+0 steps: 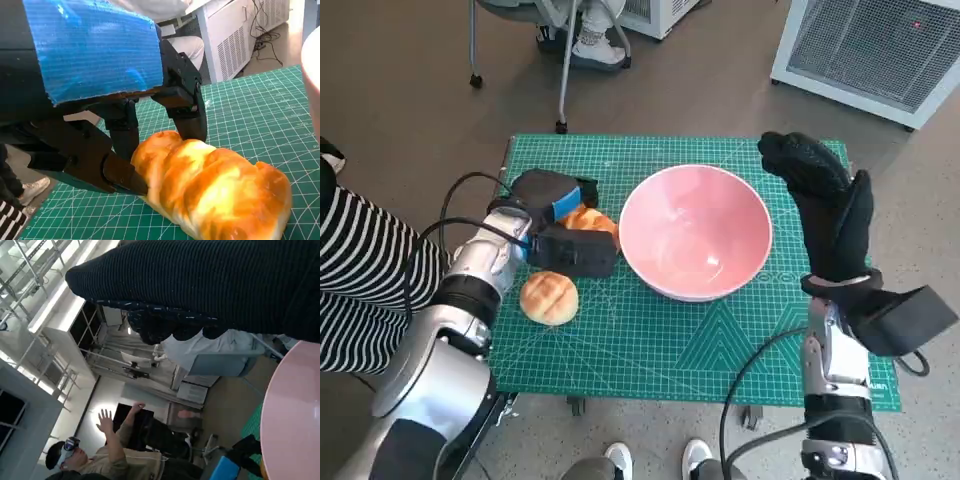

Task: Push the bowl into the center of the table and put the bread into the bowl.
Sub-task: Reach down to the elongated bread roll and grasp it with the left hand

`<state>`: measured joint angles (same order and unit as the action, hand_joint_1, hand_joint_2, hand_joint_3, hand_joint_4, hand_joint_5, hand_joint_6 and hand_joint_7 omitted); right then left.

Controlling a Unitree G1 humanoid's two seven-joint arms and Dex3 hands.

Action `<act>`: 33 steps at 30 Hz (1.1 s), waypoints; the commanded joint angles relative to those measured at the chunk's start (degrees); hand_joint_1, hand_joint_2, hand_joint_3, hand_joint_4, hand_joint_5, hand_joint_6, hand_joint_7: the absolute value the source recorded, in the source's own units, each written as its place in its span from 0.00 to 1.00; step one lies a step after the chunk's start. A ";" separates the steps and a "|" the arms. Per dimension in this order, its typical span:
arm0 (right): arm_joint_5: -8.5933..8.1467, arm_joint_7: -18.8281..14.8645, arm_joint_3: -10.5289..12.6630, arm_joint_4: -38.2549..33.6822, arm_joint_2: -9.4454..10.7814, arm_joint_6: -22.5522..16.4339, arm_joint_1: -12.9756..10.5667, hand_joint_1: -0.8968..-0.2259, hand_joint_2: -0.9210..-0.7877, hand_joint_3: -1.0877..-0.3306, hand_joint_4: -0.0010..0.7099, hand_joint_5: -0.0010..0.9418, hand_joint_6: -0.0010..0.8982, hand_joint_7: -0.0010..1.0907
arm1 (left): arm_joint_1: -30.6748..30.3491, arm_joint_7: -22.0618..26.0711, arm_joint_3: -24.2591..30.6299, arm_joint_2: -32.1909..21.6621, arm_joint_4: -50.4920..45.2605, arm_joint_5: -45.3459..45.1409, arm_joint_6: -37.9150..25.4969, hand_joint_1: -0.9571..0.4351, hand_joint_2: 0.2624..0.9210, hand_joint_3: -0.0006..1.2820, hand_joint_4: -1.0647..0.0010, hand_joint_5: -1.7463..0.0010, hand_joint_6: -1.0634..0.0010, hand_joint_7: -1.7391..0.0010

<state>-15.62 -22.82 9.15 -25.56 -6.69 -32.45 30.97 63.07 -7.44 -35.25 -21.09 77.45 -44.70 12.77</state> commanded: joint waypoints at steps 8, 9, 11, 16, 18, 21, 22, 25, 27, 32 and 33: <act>-0.12 0.27 0.45 -1.54 0.00 0.26 -0.75 0.27 0.00 0.41 0.20 0.00 0.06 0.43 | 0.39 0.77 2.43 -3.24 0.01 1.78 1.01 0.69 1.00 0.02 0.35 0.38 0.34 0.34; -0.07 0.29 0.45 -1.57 0.00 0.24 -0.73 0.27 0.00 0.41 0.20 0.00 0.06 0.43 | 0.62 0.52 2.88 -3.59 -0.20 2.08 1.43 0.69 1.00 0.02 0.35 0.38 0.34 0.34; -0.01 0.34 0.46 -1.66 0.00 0.22 -0.68 0.27 0.00 0.41 0.20 0.00 0.06 0.43 | 1.04 -0.04 3.76 -4.23 -0.59 2.52 2.17 0.69 1.00 0.02 0.34 0.38 0.34 0.34; 0.18 0.54 0.49 -2.19 -0.01 0.10 -0.31 0.27 0.00 0.41 0.20 0.00 0.06 0.43 | 2.28 -1.46 5.54 -5.48 -1.43 3.62 3.20 0.69 0.99 0.01 0.30 0.41 0.34 0.34; 0.23 0.60 0.49 -2.44 0.00 0.09 -0.11 0.27 0.00 0.41 0.20 0.00 0.06 0.43 | 2.96 -1.94 6.53 -6.01 -2.00 4.21 3.71 0.69 0.99 0.01 0.29 0.41 0.34 0.34; 0.26 0.58 0.43 -3.09 0.09 -0.05 0.20 0.27 0.00 0.41 0.20 0.00 0.06 0.43 | 3.87 -3.29 7.98 -6.92 -3.18 4.97 5.07 0.69 0.99 0.00 0.27 0.42 0.34 0.34; 0.25 0.56 0.43 -3.29 0.10 -0.12 0.29 0.27 0.00 0.41 0.20 0.00 0.06 0.43 | 3.99 -3.52 8.24 -7.04 -3.37 5.03 5.29 0.69 0.99 0.00 0.26 0.42 0.35 0.34; 0.44 0.60 0.27 -3.79 0.25 -0.29 0.56 0.27 0.00 0.41 0.20 0.00 0.06 0.43 | 4.73 -5.22 9.49 -7.77 -4.65 5.86 6.58 0.69 0.99 0.00 0.25 0.43 0.35 0.34; 0.52 0.61 0.19 -4.11 0.31 -0.42 0.73 0.27 0.00 0.40 0.19 0.00 0.06 0.43 | 4.99 -6.07 10.02 -8.00 -5.19 6.09 7.17 0.69 0.99 0.00 0.25 0.43 0.35 0.34; 0.70 0.58 -0.16 -4.39 0.52 -0.54 1.00 0.26 0.00 0.40 0.19 0.00 0.05 0.43 | 5.38 -9.39 11.55 -8.81 -8.21 6.66 9.89 0.69 0.98 0.00 0.24 0.44 0.35 0.34; 0.69 0.55 -0.19 -4.46 0.51 -0.53 1.07 0.26 0.00 0.40 0.19 0.00 0.05 0.43 | 5.37 -9.74 11.76 -8.86 -8.64 6.74 10.20 0.69 0.98 0.00 0.24 0.44 0.35 0.35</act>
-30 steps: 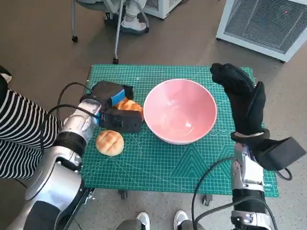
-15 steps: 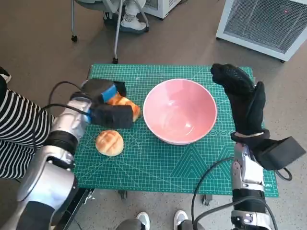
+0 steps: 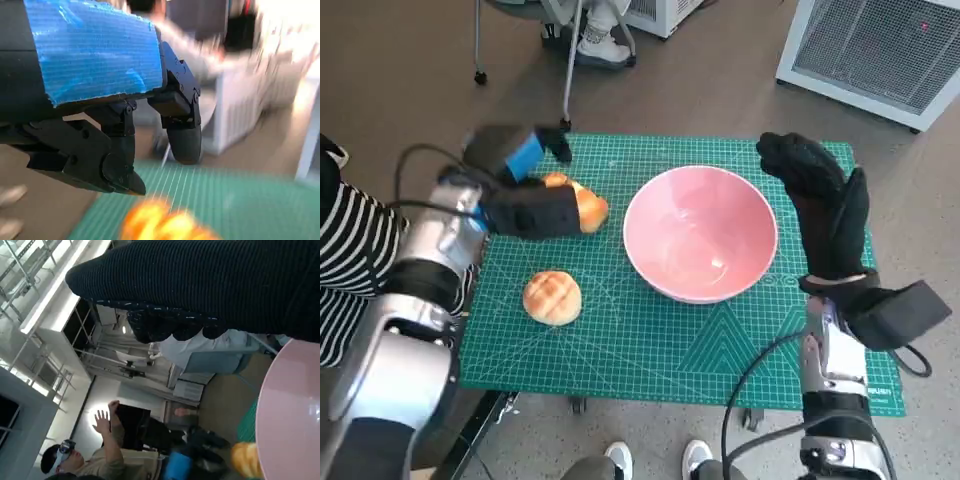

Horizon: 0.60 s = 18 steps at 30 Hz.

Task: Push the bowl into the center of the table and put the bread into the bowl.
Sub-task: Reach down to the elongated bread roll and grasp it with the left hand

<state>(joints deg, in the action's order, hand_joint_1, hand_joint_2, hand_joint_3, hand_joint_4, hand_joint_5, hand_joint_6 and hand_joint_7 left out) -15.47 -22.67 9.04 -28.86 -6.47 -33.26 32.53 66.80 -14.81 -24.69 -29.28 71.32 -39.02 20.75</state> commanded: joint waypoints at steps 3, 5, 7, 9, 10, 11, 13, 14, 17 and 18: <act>0.18 0.04 -0.10 -1.23 0.11 0.53 -0.30 0.25 0.00 0.40 0.19 0.00 0.05 0.43 | 1.39 -3.54 1.80 -0.79 -5.04 1.32 3.30 0.69 0.98 0.00 0.23 0.44 0.34 0.35; -0.08 -0.23 -0.04 -1.28 -0.05 0.65 -0.19 0.24 0.00 0.40 0.19 0.00 0.05 0.43 | 1.05 -3.78 2.12 -0.80 -6.78 1.53 3.79 0.69 0.99 0.00 0.24 0.43 0.35 0.34; -0.32 -0.50 0.03 -1.28 -0.20 0.72 -0.14 0.24 0.00 0.40 0.19 0.00 0.05 0.43 | 0.49 -3.65 2.48 -0.74 -9.03 1.85 4.40 0.69 0.99 0.00 0.25 0.43 0.35 0.34; -0.58 -0.79 0.13 -1.28 -0.34 0.79 -0.10 0.24 0.00 0.40 0.19 0.00 0.05 0.43 | -0.14 -3.42 2.73 -0.58 -11.45 1.98 4.95 0.69 0.99 0.00 0.25 0.43 0.35 0.34; -0.70 -0.92 0.17 -1.29 -0.40 0.83 -0.09 0.24 0.00 0.40 0.19 0.00 0.05 0.43 | -0.40 -3.32 2.81 -0.50 -12.43 1.93 5.08 0.69 0.99 0.00 0.25 0.43 0.35 0.34; -0.86 -1.11 0.22 -1.31 -0.45 0.83 -0.08 0.23 0.00 0.40 0.19 0.00 0.05 0.43 | -0.81 -3.18 2.73 -0.37 -14.11 1.67 5.17 0.69 0.99 0.00 0.26 0.43 0.35 0.34; -1.03 -1.35 0.26 -1.36 -0.51 0.81 -0.07 0.23 0.00 0.41 0.19 0.00 0.05 0.44 | -1.51 -2.75 2.66 -0.11 -16.83 1.31 5.14 0.69 0.99 0.00 0.26 0.43 0.35 0.33; -1.07 -1.42 0.28 -1.39 -0.52 0.81 -0.06 0.23 0.00 0.41 0.19 0.00 0.05 0.44 | -1.81 -2.51 2.66 0.00 -17.89 1.22 5.05 0.69 0.99 0.00 0.26 0.43 0.35 0.33; -0.96 -1.54 0.25 -1.53 -0.48 0.72 -0.03 0.23 0.00 0.41 0.19 0.00 0.05 0.44 | -2.52 -1.71 2.39 0.73 -20.97 0.91 4.69 0.69 0.99 0.00 0.27 0.44 0.34 0.33; -0.92 -1.57 0.23 -1.60 -0.47 0.66 -0.02 0.23 0.00 0.40 0.19 0.00 0.05 0.44 | -2.71 -1.51 2.31 0.96 -21.75 0.80 4.55 0.69 0.99 0.00 0.27 0.44 0.34 0.33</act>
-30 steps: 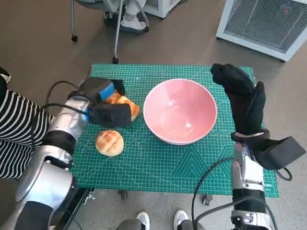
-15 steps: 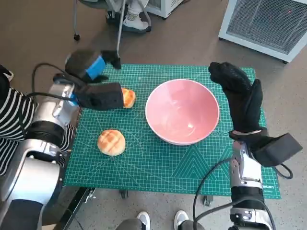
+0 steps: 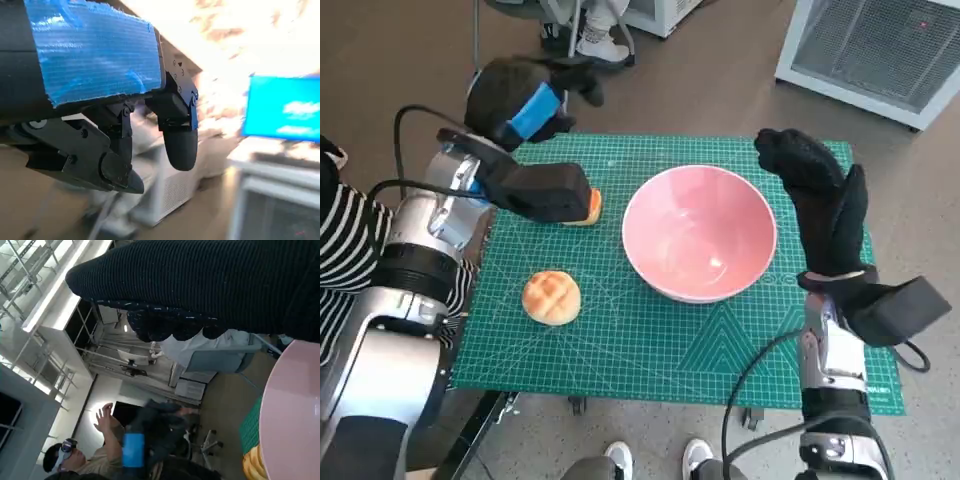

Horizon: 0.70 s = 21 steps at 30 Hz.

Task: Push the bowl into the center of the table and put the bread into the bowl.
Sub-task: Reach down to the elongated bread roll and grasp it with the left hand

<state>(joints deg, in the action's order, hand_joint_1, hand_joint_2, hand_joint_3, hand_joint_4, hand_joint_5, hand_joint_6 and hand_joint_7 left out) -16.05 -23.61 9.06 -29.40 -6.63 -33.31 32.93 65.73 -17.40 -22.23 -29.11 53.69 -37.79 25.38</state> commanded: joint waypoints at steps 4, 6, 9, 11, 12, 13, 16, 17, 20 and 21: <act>-0.09 -0.67 0.13 -1.27 -0.30 0.50 -0.38 0.23 0.00 0.40 0.19 0.00 0.05 0.44 | -1.42 1.42 -0.69 2.00 -4.28 -0.98 -0.19 0.69 0.98 0.00 0.26 0.45 0.33 0.33; -0.09 -0.72 0.13 -1.18 -0.35 0.57 -0.44 0.23 0.00 0.40 0.19 0.00 0.05 0.44 | -1.05 1.45 -1.10 2.47 -3.49 -1.36 0.00 0.69 0.98 0.00 0.25 0.45 0.33 0.34; -0.19 -0.83 0.21 -0.87 -0.51 0.67 -0.65 0.23 0.00 0.40 0.19 0.00 0.05 0.44 | -0.57 1.59 -1.53 2.72 -2.38 -1.85 0.16 0.69 0.98 0.00 0.25 0.45 0.33 0.34; -0.23 -0.89 0.30 -0.62 -0.67 0.60 -0.89 0.23 0.00 0.40 0.19 0.00 0.05 0.44 | -0.57 2.28 -1.58 2.50 -2.40 -1.77 0.20 0.69 0.98 0.00 0.25 0.45 0.33 0.34; -0.23 -0.90 0.34 -0.49 -0.74 0.55 -1.01 0.23 0.00 0.40 0.19 0.00 0.05 0.44 | -0.62 2.71 -1.55 2.35 -2.52 -1.67 0.21 0.69 0.98 0.00 0.24 0.45 0.33 0.34; -0.23 -0.92 0.40 -0.37 -0.85 0.47 -1.13 0.23 0.00 0.40 0.19 0.00 0.05 0.44 | -0.72 3.79 -1.34 2.16 -2.69 -1.22 0.10 0.69 0.98 0.00 0.24 0.45 0.33 0.34; -0.21 -0.82 0.49 0.05 -1.01 0.42 -1.43 0.24 0.00 0.40 0.19 0.00 0.05 0.44 | -1.38 9.70 0.04 1.79 -3.33 1.61 -1.01 0.68 0.93 0.00 0.32 0.54 0.40 0.46; -0.20 -0.77 0.52 0.20 -1.06 0.41 -1.54 0.25 0.00 0.40 0.19 0.00 0.05 0.44 | -1.87 15.05 0.80 1.67 -4.56 3.58 -3.59 0.67 0.90 0.00 0.33 0.59 0.40 0.53; -0.09 -0.53 0.53 0.51 -1.09 0.45 -1.76 0.25 0.00 0.40 0.19 0.00 0.05 0.44 | -2.45 30.42 1.92 1.00 -9.74 7.27 -13.88 0.65 0.78 0.01 0.75 0.88 0.72 0.83; -0.08 -0.47 0.54 0.50 -1.08 0.44 -1.83 0.26 0.00 0.40 0.19 0.00 0.05 0.44 | -1.99 35.84 1.88 0.70 -11.46 7.83 -18.32 0.64 0.77 0.01 0.80 0.90 0.77 0.86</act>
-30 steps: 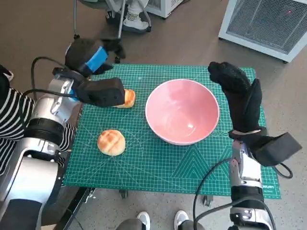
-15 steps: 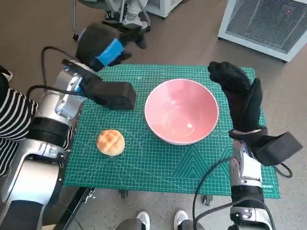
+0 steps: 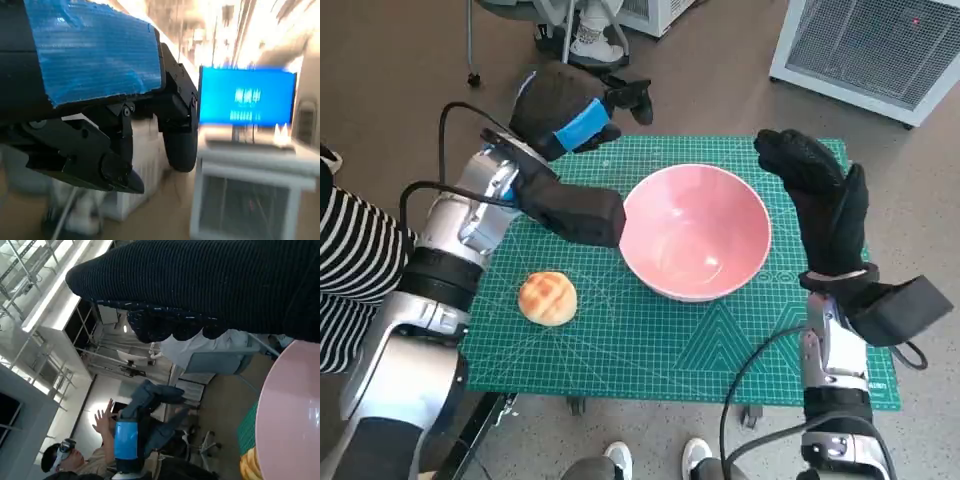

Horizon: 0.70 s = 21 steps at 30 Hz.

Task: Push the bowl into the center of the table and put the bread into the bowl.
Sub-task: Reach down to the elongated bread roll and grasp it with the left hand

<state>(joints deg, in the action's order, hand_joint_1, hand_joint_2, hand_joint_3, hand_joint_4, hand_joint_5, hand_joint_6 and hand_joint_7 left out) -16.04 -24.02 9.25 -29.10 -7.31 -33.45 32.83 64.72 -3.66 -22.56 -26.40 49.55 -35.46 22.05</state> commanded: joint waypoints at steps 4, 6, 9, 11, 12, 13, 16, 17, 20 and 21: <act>-0.05 0.15 0.37 -0.09 -0.26 0.45 -1.87 0.26 0.00 0.40 0.19 0.00 0.05 0.44 | -0.89 28.97 2.28 -2.70 -10.65 5.28 -21.04 0.60 0.70 0.00 0.96 0.98 0.93 0.96; 0.12 0.41 0.35 -0.30 -0.16 0.41 -1.91 0.26 0.00 0.40 0.19 0.00 0.05 0.44 | -1.60 28.79 2.52 -3.17 -11.06 4.91 -20.39 0.58 0.69 0.00 0.98 0.99 0.95 0.97; 0.44 0.82 0.32 -0.60 -0.05 0.37 -1.95 0.26 0.00 0.40 0.19 0.00 0.05 0.44 | -2.57 28.92 2.93 -3.82 -11.51 4.88 -19.53 0.55 0.68 0.00 0.99 1.00 0.95 0.98; 0.63 1.03 0.29 -0.77 -0.01 0.33 -1.98 0.26 0.00 0.40 0.19 0.00 0.05 0.44 | -3.06 29.56 3.12 -4.04 -12.16 4.81 -19.88 0.54 0.67 0.00 1.00 1.00 0.95 0.98; 0.76 1.21 0.26 -0.81 0.02 0.35 -1.99 0.26 0.00 0.40 0.19 0.00 0.05 0.44 | -3.21 29.92 3.14 -4.08 -12.32 4.75 -20.26 0.54 0.67 0.00 1.00 1.00 0.95 0.98; 0.87 1.35 0.23 -0.81 0.05 0.36 -2.01 0.26 0.00 0.40 0.19 0.00 0.05 0.44 | -3.35 30.21 3.15 -4.12 -12.51 4.74 -20.57 0.53 0.67 0.00 1.00 1.00 0.95 0.98; 1.12 1.71 0.12 -0.77 0.13 0.34 -2.08 0.27 0.00 0.40 0.19 0.00 0.04 0.44 | -3.32 30.51 2.91 -4.20 -11.78 4.32 -20.72 0.52 0.67 0.00 1.00 1.00 0.95 0.98; 1.17 1.78 0.08 -0.73 0.15 0.33 -2.12 0.27 0.00 0.40 0.19 0.00 0.04 0.44 | -3.28 30.52 2.80 -4.22 -11.55 4.09 -20.76 0.51 0.67 0.00 1.00 1.00 0.95 0.98; 1.31 2.04 -0.08 -0.54 0.25 0.22 -2.27 0.27 0.00 0.39 0.19 0.00 0.04 0.44 | -2.53 29.96 2.11 -3.88 -8.72 3.34 -20.67 0.49 0.67 0.00 1.00 1.00 0.95 0.98; 1.36 2.11 -0.12 -0.47 0.27 0.21 -2.30 0.27 0.00 0.39 0.19 0.00 0.04 0.44 | -2.34 29.79 1.95 -3.78 -7.97 3.17 -20.57 0.48 0.67 0.00 1.00 1.00 0.95 0.98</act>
<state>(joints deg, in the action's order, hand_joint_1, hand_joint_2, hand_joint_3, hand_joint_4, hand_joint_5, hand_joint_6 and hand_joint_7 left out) -15.45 -22.56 9.15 -29.16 -7.29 -33.73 32.15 61.94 26.22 -20.03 -30.04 39.57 -31.56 1.56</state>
